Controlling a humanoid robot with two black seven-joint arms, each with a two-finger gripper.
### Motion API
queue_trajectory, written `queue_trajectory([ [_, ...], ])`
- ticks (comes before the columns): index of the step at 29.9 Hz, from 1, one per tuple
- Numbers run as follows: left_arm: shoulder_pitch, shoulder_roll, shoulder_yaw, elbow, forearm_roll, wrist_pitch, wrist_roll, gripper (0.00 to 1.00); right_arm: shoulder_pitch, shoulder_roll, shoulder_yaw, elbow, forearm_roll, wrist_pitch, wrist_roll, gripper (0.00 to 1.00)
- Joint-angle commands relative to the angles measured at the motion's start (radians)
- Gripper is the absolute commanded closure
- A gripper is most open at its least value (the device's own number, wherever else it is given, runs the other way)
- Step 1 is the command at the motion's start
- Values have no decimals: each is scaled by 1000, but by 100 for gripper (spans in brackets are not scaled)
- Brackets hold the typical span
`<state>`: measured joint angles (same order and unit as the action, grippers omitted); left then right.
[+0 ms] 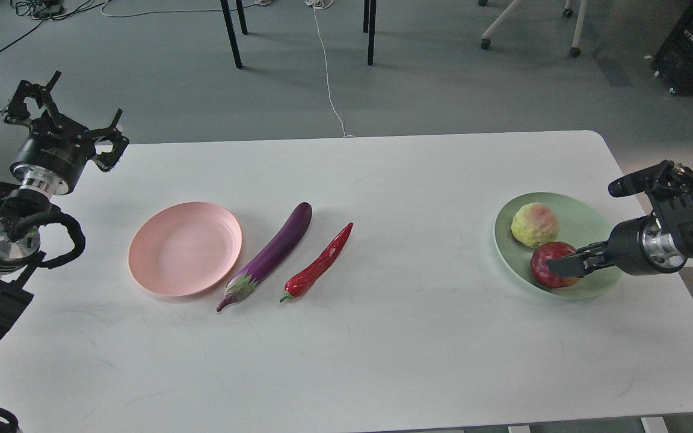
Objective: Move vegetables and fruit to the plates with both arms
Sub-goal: 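Withdraw the right arm and raise the left arm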
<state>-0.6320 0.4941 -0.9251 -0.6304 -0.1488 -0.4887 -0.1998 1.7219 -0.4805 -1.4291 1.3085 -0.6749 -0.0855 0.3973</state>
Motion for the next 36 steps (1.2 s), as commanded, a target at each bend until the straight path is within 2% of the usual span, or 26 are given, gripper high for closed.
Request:
queue_trajectory([
  [1,-2,11,0,0,0,0,0,2,24,-30,18,-2,9,0,-2,5],
  [6,-5,33,11,-2,6,0,8,2,53,-143,229,-31,14,9,-2,3],
  [11,-8,60,66,-25,20,0,28,2,-76,-286,624,-110,21,26,-2,1],
  [12,-9,67,89,-38,20,0,30,2,-108,-309,710,-110,23,42,-2,1],
  [15,-21,133,162,-121,50,0,31,2,-226,-403,1029,-120,31,179,-2,1],
  [17,-47,156,199,-178,113,0,31,2,-310,-423,1204,-123,49,246,-3,1],
  [22,-138,175,247,-265,392,0,40,2,-513,-472,1545,-104,127,296,9,1],
  [27,-163,198,292,-343,676,0,37,2,-616,-481,1676,-110,389,305,31,1],
  [30,-152,231,298,-420,781,0,33,2,-622,-500,1678,-112,514,319,31,1],
  [31,-150,253,316,-484,857,0,31,2,-624,-509,1678,-117,590,325,31,1],
  [36,-150,258,322,-499,876,0,30,2,-624,-509,1678,-118,607,326,31,1],
])
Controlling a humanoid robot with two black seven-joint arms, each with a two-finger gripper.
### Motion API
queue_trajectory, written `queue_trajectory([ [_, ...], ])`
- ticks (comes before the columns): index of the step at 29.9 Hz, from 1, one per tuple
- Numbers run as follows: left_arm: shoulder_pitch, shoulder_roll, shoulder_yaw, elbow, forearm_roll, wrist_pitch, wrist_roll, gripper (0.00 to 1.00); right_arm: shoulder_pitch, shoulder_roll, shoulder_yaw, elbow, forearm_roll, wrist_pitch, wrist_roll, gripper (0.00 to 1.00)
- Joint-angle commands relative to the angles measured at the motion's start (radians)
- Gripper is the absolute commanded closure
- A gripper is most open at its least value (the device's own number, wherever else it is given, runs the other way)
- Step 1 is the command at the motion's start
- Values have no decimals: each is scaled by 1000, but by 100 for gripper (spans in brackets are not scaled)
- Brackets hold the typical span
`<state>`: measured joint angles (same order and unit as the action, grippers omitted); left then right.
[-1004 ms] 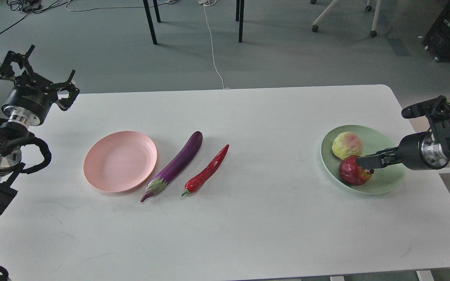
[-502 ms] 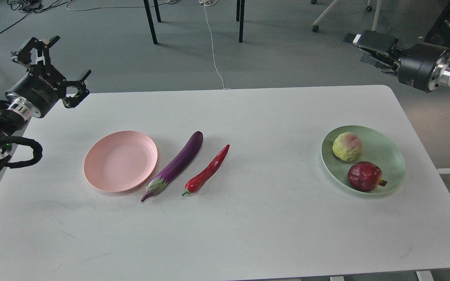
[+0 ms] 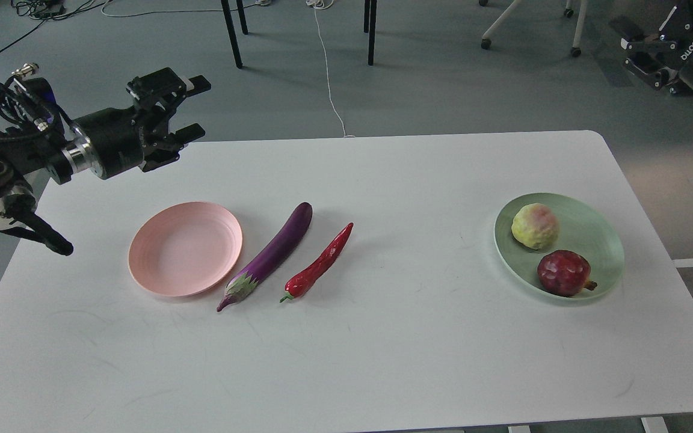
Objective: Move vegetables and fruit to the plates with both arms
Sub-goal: 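Withdraw the right arm and raise the left arm, then lower the left gripper onto the purple eggplant and grasp it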
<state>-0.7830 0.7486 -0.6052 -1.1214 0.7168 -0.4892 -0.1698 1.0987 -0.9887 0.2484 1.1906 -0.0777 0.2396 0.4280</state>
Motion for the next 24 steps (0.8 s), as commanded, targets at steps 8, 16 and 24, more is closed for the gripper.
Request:
queue_trajectory([
  [8,-28,-136,41,-100,627,69,-2,2,-198,74,2,-32,485,172,44,1],
  [16,-18,-224,175,-87,990,185,-2,2,-307,116,41,-40,556,194,61,1],
  [24,-27,-229,326,-77,1289,278,7,3,-463,146,155,-71,558,249,61,1],
])
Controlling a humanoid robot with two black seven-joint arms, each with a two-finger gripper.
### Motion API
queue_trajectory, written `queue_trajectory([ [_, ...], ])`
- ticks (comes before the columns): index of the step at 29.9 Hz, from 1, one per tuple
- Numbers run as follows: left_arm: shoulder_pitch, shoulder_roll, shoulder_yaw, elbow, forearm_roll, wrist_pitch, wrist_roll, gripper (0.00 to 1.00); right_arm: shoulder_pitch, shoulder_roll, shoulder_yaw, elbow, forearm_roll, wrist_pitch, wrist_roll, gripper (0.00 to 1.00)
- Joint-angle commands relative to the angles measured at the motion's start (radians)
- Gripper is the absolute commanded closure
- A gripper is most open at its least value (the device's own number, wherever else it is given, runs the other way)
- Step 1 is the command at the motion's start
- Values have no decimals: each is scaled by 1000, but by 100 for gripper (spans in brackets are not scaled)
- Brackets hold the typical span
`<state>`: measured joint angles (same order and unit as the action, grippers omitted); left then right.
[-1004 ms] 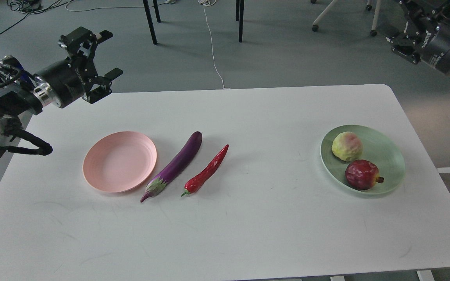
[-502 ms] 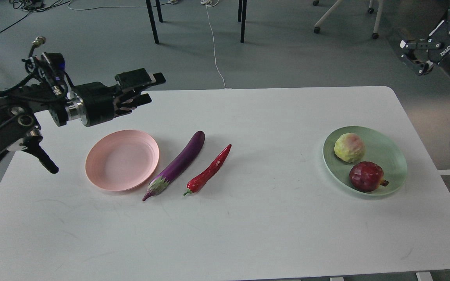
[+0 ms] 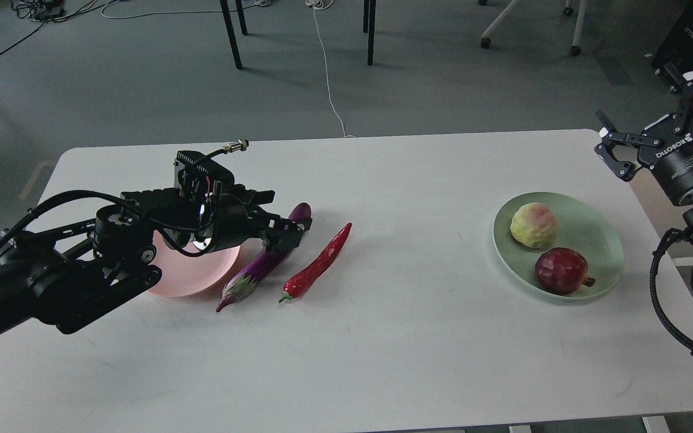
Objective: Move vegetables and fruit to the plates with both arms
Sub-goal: 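Lower the left gripper onto the purple eggplant and grasp it, then lift the eggplant with the left gripper onto the pink plate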
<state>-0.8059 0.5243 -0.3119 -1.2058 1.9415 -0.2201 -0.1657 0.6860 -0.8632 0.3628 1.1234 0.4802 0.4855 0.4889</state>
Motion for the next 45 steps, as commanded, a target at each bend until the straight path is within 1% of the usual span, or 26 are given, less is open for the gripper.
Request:
queue_trajectory([
  [1,-4,-15,39,17,80,7,3,4,-68,29,57,-4,0,3,0,1],
  [5,-12,-58,59,84,138,7,5,8,-98,32,105,3,0,3,0,1],
  [7,-13,-73,62,113,146,7,5,14,-103,32,120,1,0,3,0,1],
  [8,-16,-84,63,124,146,5,5,19,-103,32,126,0,0,3,0,1],
  [14,-18,-107,102,149,146,4,6,32,-103,32,140,-5,0,3,0,1],
  [16,-18,-115,105,164,145,4,6,39,-105,33,140,-5,-2,3,0,1],
  [23,-9,-115,106,180,137,4,3,57,-106,43,140,-4,-2,3,0,1],
  [26,-6,-116,106,184,134,4,3,61,-111,44,140,-4,0,3,0,1],
  [28,-4,-115,106,184,131,2,3,66,-112,43,140,-4,-2,3,0,1],
  [31,-7,-101,102,169,122,2,3,74,-112,43,142,-5,-6,3,0,1],
  [33,-16,-92,90,144,100,2,3,76,-111,43,148,-7,-8,3,0,1],
  [36,-53,-18,83,46,31,-7,6,77,-109,39,160,-11,-8,3,0,1],
  [38,-84,23,61,-29,-74,-10,26,76,-111,36,166,-11,-9,3,0,1],
  [39,-91,46,45,-62,-151,-16,47,76,-109,35,168,-10,-9,3,0,1],
  [41,-92,46,45,-63,-151,-16,48,76,-109,35,168,-10,-9,3,0,1],
  [42,-108,163,39,-95,-285,-47,87,76,-109,33,169,-8,-9,3,0,1],
  [43,-116,201,42,-95,-288,-54,80,76,-109,35,170,-8,-9,3,0,1],
  [45,-116,258,51,-84,-288,-58,52,76,-109,33,171,-8,-9,3,0,1],
])
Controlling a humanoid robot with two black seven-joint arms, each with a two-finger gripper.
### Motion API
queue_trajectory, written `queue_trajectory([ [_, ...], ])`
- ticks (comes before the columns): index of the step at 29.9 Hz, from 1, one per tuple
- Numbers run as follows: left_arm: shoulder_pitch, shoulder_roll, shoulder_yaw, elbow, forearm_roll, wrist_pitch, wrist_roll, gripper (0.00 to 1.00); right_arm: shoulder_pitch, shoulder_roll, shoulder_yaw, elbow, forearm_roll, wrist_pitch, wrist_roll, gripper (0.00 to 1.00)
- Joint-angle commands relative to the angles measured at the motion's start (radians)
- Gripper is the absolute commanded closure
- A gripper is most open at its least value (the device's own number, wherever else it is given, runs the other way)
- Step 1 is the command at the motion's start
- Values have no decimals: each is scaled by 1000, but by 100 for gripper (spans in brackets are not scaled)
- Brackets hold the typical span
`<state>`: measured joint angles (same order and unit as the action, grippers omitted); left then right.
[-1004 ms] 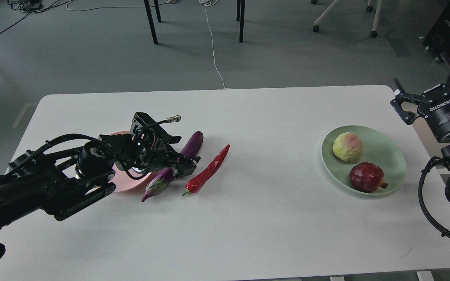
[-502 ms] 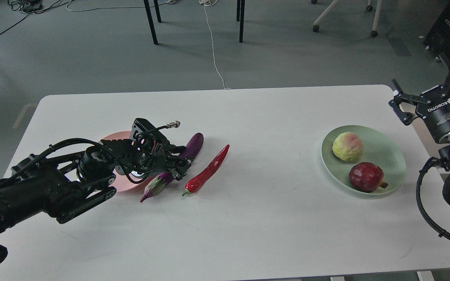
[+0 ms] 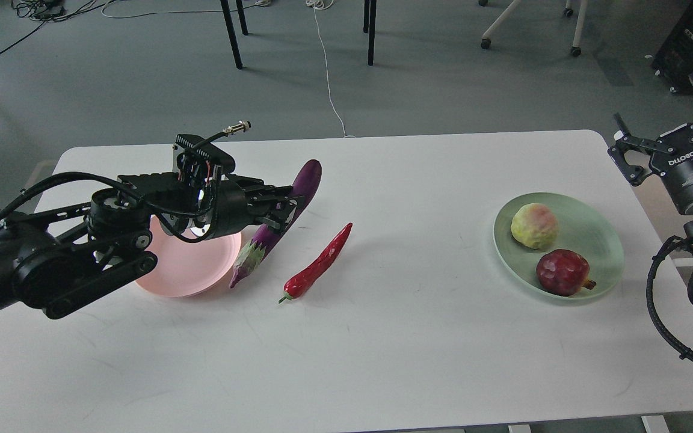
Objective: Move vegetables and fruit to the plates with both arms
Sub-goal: 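Lift the eggplant with the left gripper onto the pink plate, then reach the left gripper to the red chili pepper and grasp it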
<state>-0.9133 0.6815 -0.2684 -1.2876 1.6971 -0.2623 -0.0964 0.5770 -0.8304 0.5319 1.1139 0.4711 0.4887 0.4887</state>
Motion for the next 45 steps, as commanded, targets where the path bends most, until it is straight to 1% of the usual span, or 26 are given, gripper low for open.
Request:
queue_trajectory([
  [1,-1,124,12,2,-39,-15,-38,76,0,2,2,1,0,0,0,1],
  [3,7,159,26,11,-19,-15,-65,76,0,5,5,3,0,0,0,1],
  [4,8,174,44,20,-5,-14,-69,76,1,7,7,3,0,0,0,1],
  [7,19,178,90,66,13,3,-71,76,6,10,8,7,0,0,0,1],
  [10,40,162,116,106,13,46,-69,75,7,10,8,11,0,0,0,1],
  [12,59,155,123,123,15,66,-68,73,7,8,8,11,0,0,0,1],
  [14,77,148,123,131,16,71,-68,64,7,5,8,9,0,0,0,1],
  [17,91,147,123,131,27,71,-68,46,6,-1,7,4,0,0,0,1],
  [21,90,145,120,131,27,71,-68,29,3,-3,7,0,-2,0,0,1],
  [25,73,129,109,131,21,71,-68,20,3,0,7,0,-2,0,0,1],
  [29,2,92,106,120,16,66,-65,18,3,4,7,0,-2,0,0,1],
  [32,-50,41,104,117,18,66,-62,18,3,-1,8,0,-2,0,0,1],
  [36,-105,-87,112,117,29,66,-60,18,-5,-13,19,-3,-2,0,0,1],
  [40,-107,-218,123,128,70,63,-55,18,-16,-55,19,-3,-2,0,0,1],
  [43,-99,-299,144,129,182,58,-51,18,-20,-87,19,-6,-2,0,0,1],
  [45,-99,-329,170,129,222,57,-45,18,-20,-96,19,-9,-2,0,0,1],
])
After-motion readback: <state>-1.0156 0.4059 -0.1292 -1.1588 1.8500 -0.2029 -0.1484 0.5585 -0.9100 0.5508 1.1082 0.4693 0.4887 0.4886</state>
